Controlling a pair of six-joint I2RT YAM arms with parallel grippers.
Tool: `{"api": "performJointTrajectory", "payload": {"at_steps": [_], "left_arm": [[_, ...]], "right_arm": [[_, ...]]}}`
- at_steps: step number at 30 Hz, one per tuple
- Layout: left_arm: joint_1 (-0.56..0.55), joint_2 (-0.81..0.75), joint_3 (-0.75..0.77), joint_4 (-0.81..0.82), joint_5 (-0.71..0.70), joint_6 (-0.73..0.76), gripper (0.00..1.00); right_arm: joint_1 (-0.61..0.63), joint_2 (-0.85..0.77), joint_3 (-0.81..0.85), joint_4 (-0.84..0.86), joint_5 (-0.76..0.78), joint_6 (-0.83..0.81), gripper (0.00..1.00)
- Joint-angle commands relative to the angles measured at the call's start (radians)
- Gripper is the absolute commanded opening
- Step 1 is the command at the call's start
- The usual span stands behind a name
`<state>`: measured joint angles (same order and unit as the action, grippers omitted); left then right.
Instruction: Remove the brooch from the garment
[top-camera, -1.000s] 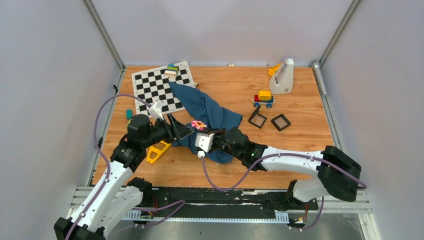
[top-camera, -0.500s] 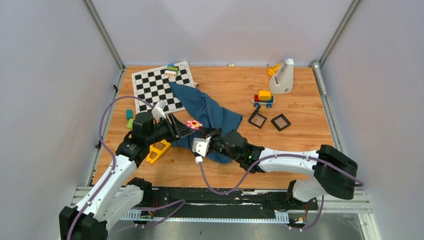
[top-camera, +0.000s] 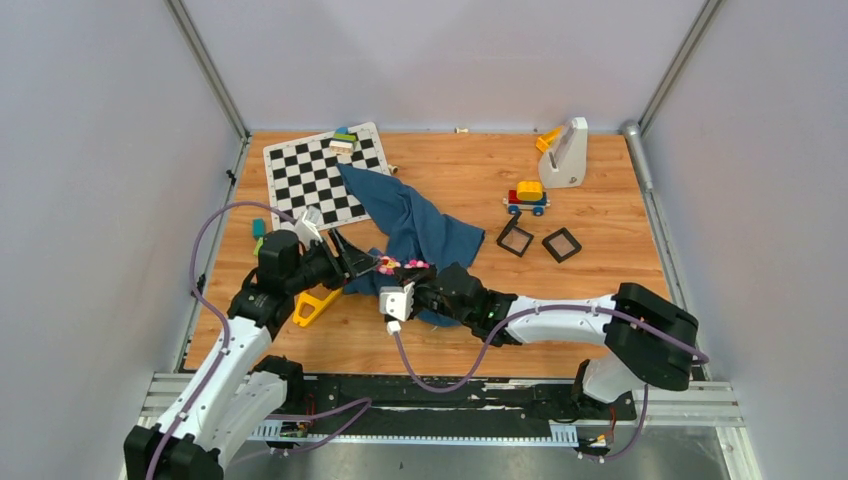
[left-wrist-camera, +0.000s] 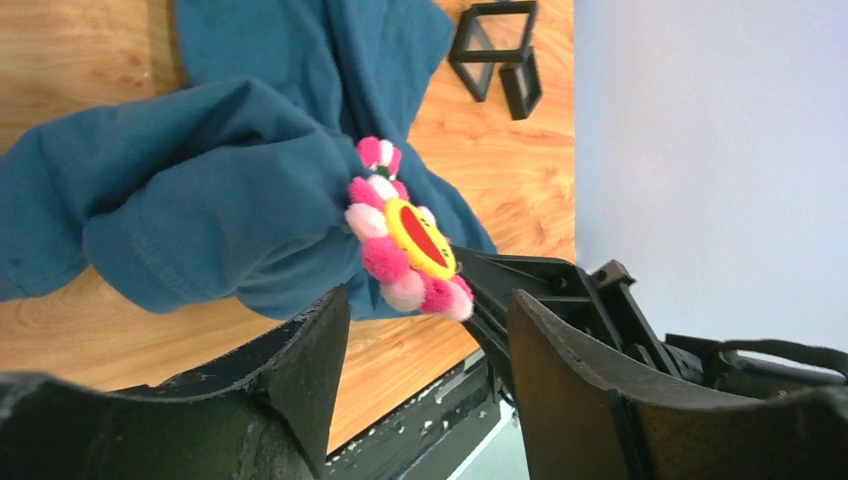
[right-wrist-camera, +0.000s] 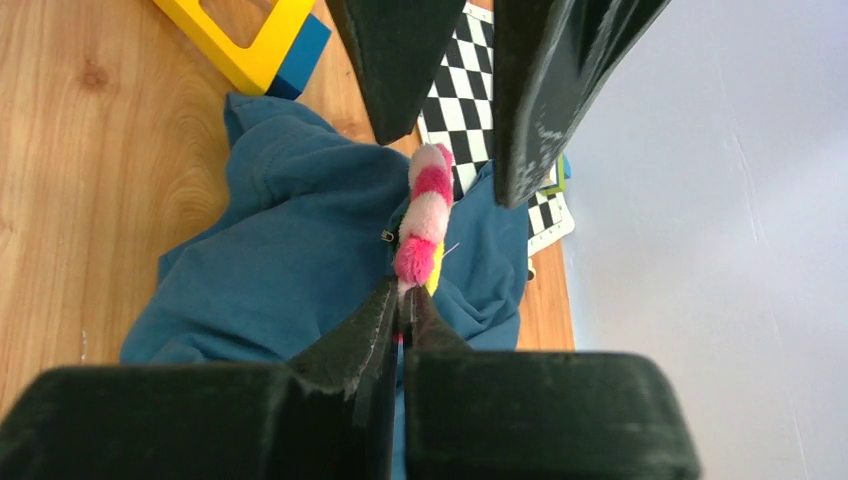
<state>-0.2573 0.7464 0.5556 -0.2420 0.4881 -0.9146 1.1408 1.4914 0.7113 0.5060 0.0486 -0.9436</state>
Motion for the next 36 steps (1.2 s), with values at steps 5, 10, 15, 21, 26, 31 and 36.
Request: {"api": "performJointTrajectory", "payload": {"at_steps": [5, 10, 15, 21, 26, 31, 36], "left_arm": [[0.010, 0.084, -0.051, 0.094, 0.012, -0.018, 0.49], [0.010, 0.133, -0.044, 0.114, -0.042, 0.035, 0.03], [0.009, 0.138, -0.044, 0.152, -0.108, 0.154, 0.00], [0.005, 0.114, -0.143, 0.473, -0.125, 0.222, 0.00], [-0.015, 0.175, -0.201, 0.733, -0.210, 0.307, 0.00], [-0.017, 0.209, -0.175, 0.779, -0.238, 0.380, 0.00], [-0.017, 0.174, -0.146, 0.668, -0.268, 0.404, 0.00]], "right_arm": [[0.008, 0.029, 0.057, -0.040, -0.075, 0.043, 0.13], [-0.005, -0.020, 0.017, -0.012, -0.099, 0.110, 0.71], [-0.124, -0.145, 0.022, -0.140, -0.269, 0.339, 0.72], [-0.387, -0.127, 0.169, -0.311, -0.618, 0.726, 0.74], [-0.523, 0.025, 0.326, -0.410, -0.596, 0.989, 0.72], [-0.644, 0.266, 0.572, -0.681, -0.591, 1.268, 0.79], [-0.667, 0.495, 0.823, -0.977, -0.544, 1.362, 0.87]]}}
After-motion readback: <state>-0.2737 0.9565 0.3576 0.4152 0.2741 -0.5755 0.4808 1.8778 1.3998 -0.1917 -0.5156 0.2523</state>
